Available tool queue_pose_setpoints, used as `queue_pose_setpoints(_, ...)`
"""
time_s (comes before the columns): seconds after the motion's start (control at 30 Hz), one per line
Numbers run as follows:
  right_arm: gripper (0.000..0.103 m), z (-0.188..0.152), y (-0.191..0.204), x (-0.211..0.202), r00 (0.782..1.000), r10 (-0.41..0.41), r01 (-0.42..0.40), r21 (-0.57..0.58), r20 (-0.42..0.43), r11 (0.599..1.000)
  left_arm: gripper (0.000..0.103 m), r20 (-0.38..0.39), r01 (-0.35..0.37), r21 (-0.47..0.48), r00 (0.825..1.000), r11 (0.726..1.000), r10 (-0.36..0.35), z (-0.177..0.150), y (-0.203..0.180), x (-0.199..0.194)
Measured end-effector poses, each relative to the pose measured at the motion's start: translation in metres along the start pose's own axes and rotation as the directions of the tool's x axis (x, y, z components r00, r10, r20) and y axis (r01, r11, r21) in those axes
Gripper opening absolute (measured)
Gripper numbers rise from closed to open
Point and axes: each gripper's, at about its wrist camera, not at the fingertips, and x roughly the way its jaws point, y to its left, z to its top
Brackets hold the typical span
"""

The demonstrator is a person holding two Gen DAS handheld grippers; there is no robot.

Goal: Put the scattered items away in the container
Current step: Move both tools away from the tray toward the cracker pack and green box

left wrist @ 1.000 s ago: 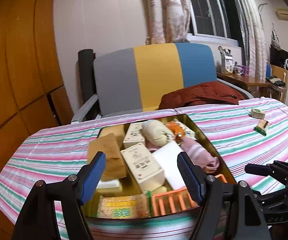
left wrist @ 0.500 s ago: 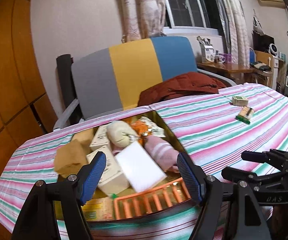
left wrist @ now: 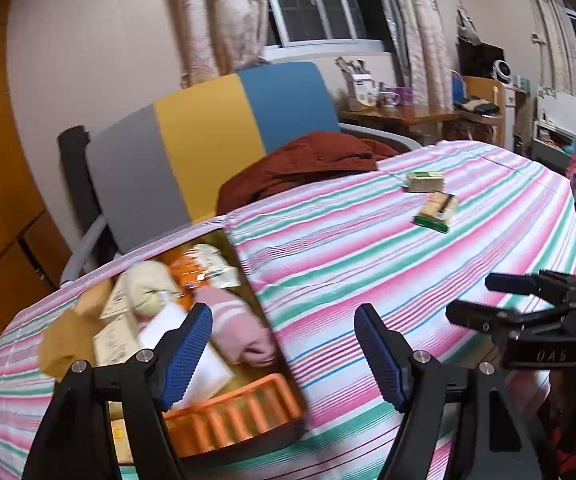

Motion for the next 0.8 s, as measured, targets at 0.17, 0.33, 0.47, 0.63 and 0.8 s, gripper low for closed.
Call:
queue_pose_setpoints(0.17, 0.085, 0.002, -0.026, -0.01, 0.998, -0.064, 0.063, 0.022, 0.017, 0.998, 0.075, -0.023, 0.047, 0.032, 0.999, 0.998, -0.046, 0.003, -0.025, 0.014)
queue_pose_setpoints(0.33, 0.086, 0.002, -0.048, -0.016, 0.994, -0.108, 0.108, 0.036, 0.019, 0.994, 0.075, -0.049, 0.091, 0.058, 0.995, 0.994, -0.088, 0.001, -0.046, 0.027)
queue_pose_setpoints(0.47, 0.086, 0.001, -0.06, -0.016, 0.992, -0.126, 0.126, 0.041, 0.005, 0.991, 0.075, -0.093, 0.135, 0.063, 0.987, 0.989, -0.129, -0.005, -0.061, 0.043)
queue_pose_setpoints(0.63, 0.086, 0.005, -0.075, -0.015, 0.988, -0.151, 0.152, 0.057, -0.013, 0.987, 0.075, -0.141, 0.193, 0.069, 0.973, 0.979, -0.182, -0.016, -0.077, 0.059)
queue_pose_setpoints(0.8, 0.086, 0.018, -0.095, -0.011, 0.986, -0.163, 0.165, 0.096, -0.028, 0.982, 0.075, -0.183, 0.222, 0.07, 0.961, 0.973, -0.206, -0.027, -0.085, 0.072)
